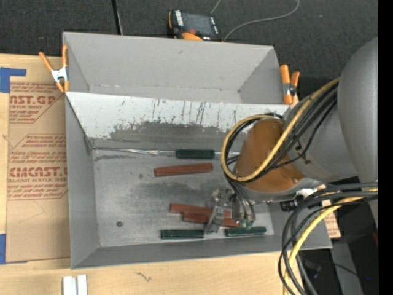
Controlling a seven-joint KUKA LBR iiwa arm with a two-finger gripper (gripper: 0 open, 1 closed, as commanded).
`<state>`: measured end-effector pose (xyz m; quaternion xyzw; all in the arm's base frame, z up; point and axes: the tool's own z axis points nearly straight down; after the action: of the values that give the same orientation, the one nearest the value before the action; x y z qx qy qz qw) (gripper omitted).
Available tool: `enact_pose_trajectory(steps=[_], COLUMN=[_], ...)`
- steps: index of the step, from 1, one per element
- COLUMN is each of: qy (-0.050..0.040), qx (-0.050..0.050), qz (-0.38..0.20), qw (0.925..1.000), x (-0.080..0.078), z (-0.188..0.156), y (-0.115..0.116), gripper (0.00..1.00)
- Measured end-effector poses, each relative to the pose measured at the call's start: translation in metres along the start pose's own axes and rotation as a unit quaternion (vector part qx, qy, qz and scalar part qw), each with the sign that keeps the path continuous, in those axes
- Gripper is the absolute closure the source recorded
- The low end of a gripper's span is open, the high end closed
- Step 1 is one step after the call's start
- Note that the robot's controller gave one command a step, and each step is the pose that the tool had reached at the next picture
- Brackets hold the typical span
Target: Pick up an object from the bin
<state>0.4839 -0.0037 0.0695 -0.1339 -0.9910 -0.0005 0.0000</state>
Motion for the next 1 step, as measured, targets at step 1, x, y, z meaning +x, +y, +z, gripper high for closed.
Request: enact_pose_trajectory(steps=[1], qy=[-0.0001], qx=[0.000], qz=[0.000], qw=[1.0000], x=[0.0002], z=[-0.0171], y=[0.0006], gripper=[1.00])
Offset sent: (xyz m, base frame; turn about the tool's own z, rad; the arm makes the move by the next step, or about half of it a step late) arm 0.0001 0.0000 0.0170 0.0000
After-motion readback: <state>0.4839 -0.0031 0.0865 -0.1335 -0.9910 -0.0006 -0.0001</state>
